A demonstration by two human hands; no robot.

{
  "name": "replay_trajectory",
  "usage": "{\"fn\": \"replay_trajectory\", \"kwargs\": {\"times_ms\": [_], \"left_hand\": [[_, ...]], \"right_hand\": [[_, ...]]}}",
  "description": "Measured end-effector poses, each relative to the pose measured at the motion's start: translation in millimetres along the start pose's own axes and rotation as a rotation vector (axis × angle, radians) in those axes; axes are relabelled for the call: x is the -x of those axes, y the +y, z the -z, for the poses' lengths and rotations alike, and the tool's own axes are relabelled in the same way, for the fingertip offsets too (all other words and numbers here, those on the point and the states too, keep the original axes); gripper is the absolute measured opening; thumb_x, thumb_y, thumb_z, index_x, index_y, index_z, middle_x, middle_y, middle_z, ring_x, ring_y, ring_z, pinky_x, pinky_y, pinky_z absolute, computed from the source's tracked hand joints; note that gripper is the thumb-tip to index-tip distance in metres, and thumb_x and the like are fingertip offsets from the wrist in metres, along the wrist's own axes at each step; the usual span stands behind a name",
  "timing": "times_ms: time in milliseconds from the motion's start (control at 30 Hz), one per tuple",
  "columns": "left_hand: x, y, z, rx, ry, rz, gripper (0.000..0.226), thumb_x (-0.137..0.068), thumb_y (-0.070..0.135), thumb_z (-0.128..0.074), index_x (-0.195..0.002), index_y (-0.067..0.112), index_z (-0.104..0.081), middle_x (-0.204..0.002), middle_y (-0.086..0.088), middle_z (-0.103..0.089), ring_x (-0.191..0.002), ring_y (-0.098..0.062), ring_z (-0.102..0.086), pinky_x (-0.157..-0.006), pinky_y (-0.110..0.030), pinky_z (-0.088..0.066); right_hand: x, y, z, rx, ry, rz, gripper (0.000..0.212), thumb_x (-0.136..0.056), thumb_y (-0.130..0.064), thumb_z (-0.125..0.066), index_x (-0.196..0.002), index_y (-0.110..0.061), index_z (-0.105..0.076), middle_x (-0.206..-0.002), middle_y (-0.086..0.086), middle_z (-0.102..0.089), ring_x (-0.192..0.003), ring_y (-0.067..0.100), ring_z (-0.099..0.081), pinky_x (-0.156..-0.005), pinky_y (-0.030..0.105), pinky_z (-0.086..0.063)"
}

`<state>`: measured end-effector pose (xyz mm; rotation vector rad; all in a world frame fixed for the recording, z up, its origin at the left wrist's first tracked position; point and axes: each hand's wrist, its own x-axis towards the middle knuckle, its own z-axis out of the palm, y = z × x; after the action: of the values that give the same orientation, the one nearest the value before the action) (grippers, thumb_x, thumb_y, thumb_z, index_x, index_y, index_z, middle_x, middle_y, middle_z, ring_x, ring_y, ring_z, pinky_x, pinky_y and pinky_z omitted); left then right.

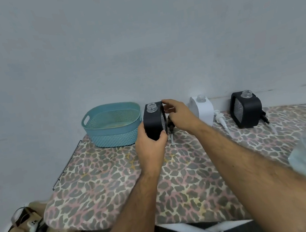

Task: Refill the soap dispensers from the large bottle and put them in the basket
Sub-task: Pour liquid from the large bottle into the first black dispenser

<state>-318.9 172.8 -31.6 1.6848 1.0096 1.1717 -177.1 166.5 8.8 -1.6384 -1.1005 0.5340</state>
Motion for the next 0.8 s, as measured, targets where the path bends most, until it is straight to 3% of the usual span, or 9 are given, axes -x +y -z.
{"fn": "replay_trajectory", "kwargs": {"times_ms": [67,200,333,500,633,800], "left_hand": [[11.4,3.6,7.9,0.019,-0.02,-0.009,0.043,-0.082,0.02,-0.072,-0.118,0.032,-0.054,-0.1,0.018,-0.064,-0.093,0.004,-0.061,-0.073,-0.012,-0.045],[34.5,8.2,24.1,0.058,-0.087,-0.02,0.049,-0.081,0.017,-0.071,-0.125,0.027,-0.052,-0.104,0.022,-0.063,-0.098,0.006,-0.06,-0.083,-0.019,-0.05],[61.6,13.6,36.5,0.098,-0.17,-0.031,0.052,-0.081,0.011,-0.068,-0.129,0.025,-0.052,-0.108,0.018,-0.065,-0.102,0.0,-0.063,-0.083,-0.019,-0.051],[94.7,12.7,43.5,0.107,-0.272,-0.004,0.053,-0.082,0.006,-0.067,-0.124,0.032,-0.048,-0.11,0.015,-0.064,-0.105,-0.006,-0.063,-0.086,-0.023,-0.053],[111.7,10.8,43.6,0.096,-0.325,0.026,0.056,-0.082,0.004,-0.066,-0.126,0.032,-0.044,-0.111,0.012,-0.062,-0.103,-0.002,-0.061,-0.072,-0.012,-0.051],[120.4,8.3,39.5,0.057,-0.326,0.037,0.058,-0.08,0.007,-0.067,-0.129,0.026,-0.045,-0.111,0.01,-0.063,-0.103,-0.009,-0.063,-0.082,-0.026,-0.055]], "right_hand": [[17.6,-2.3,4.4,-0.009,0.007,0.006,0.057,-0.087,0.013,-0.04,-0.14,-0.005,-0.049,-0.121,0.008,-0.059,-0.112,0.019,-0.055,-0.097,0.036,-0.05],[62.4,-9.8,17.7,0.002,0.035,0.026,0.058,-0.085,0.016,-0.036,-0.134,-0.007,-0.056,-0.104,-0.001,-0.062,-0.103,0.016,-0.058,-0.08,0.014,-0.049],[106.4,-11.5,26.9,0.024,0.077,0.022,0.059,-0.082,0.017,-0.037,-0.129,-0.01,-0.061,-0.096,-0.013,-0.06,-0.101,0.013,-0.058,-0.081,0.014,-0.046],[160.8,-12.9,34.6,-0.022,0.089,-0.008,0.058,-0.082,0.022,-0.037,-0.127,-0.007,-0.06,-0.092,-0.011,-0.06,-0.089,0.004,-0.057,-0.066,0.005,-0.046],[182.6,-4.5,36.2,-0.019,0.092,-0.06,0.055,-0.083,0.021,-0.038,-0.125,-0.007,-0.061,-0.094,-0.008,-0.061,-0.089,0.006,-0.058,-0.061,0.005,-0.045],[191.8,-1.2,38.7,-0.027,0.086,-0.065,0.054,-0.084,0.022,-0.038,-0.126,-0.004,-0.06,-0.101,-0.002,-0.062,-0.101,0.015,-0.059,-0.067,0.007,-0.047]]}}
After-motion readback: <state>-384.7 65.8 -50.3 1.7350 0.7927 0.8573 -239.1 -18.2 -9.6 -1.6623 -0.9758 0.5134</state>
